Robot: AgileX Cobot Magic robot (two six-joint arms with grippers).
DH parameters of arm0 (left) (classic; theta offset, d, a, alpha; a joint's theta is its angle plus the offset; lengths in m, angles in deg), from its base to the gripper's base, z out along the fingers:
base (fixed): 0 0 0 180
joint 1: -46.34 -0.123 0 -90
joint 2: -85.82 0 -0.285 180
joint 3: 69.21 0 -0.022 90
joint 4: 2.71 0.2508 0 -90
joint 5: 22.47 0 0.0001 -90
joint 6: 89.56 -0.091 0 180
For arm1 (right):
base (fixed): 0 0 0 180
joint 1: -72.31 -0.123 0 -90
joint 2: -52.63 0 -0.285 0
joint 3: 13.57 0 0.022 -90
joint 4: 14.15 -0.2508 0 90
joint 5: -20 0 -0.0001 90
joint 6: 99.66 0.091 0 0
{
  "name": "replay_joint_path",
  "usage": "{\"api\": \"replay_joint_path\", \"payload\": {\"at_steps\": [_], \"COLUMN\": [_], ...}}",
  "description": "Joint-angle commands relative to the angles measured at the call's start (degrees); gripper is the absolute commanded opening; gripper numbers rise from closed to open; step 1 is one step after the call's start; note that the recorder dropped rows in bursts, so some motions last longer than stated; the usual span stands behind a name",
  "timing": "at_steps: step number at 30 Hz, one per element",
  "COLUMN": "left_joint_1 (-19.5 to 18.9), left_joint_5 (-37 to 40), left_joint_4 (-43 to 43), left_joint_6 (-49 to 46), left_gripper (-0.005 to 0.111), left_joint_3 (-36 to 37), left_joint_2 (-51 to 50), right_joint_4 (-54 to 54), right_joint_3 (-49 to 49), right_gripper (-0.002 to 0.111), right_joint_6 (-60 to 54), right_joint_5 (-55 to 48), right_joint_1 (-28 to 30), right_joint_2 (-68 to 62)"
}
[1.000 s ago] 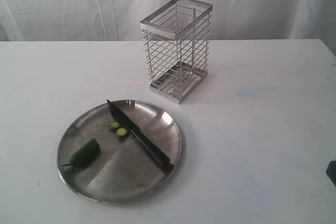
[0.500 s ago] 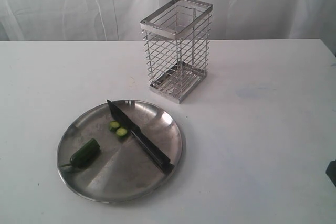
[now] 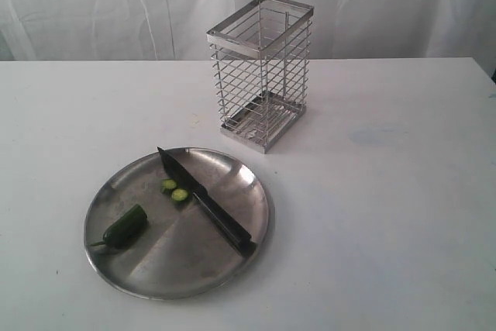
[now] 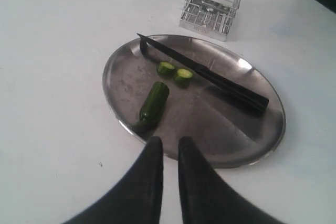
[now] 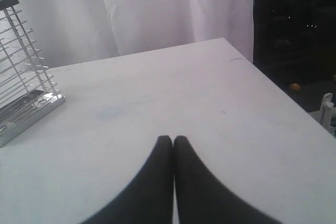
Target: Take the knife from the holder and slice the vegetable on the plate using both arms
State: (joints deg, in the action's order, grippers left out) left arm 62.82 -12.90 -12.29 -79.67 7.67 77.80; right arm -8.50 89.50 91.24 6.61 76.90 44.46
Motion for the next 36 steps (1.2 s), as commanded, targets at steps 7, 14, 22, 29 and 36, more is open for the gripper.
{"api": "replay_joint_path", "payload": {"at_steps": [7, 14, 22, 29, 36], "left_joint_1": [0.2, 0.2, 0.2, 0.2, 0.2], "left_joint_5": [-2.6, -2.5, -2.2, -2.2, -2.3], "left_joint_4": [0.0, -0.3, -0.3, -0.3, -0.3], "left_joint_6": [0.7, -6.6, -12.1, -12.2, -12.2], "left_gripper": [0.000, 0.000, 0.000, 0.000, 0.000], "left_joint_3": [0.3, 0.3, 0.3, 0.3, 0.3], "left_joint_2": [0.2, 0.2, 0.2, 0.2, 0.2], "right_joint_4": [0.1, 0.1, 0.1, 0.1, 0.1], "right_joint_3": [-0.3, -0.3, -0.3, -0.3, -0.3], "right_gripper": [0.000, 0.000, 0.000, 0.000, 0.000], "right_joint_6": [-0.3, -0.3, -0.3, -0.3, -0.3], "right_joint_5": [0.1, 0.1, 0.1, 0.1, 0.2], "right_joint_1": [0.4, 0.4, 0.4, 0.4, -2.8], "right_joint_2": [0.4, 0.4, 0.4, 0.4, 0.4]}}
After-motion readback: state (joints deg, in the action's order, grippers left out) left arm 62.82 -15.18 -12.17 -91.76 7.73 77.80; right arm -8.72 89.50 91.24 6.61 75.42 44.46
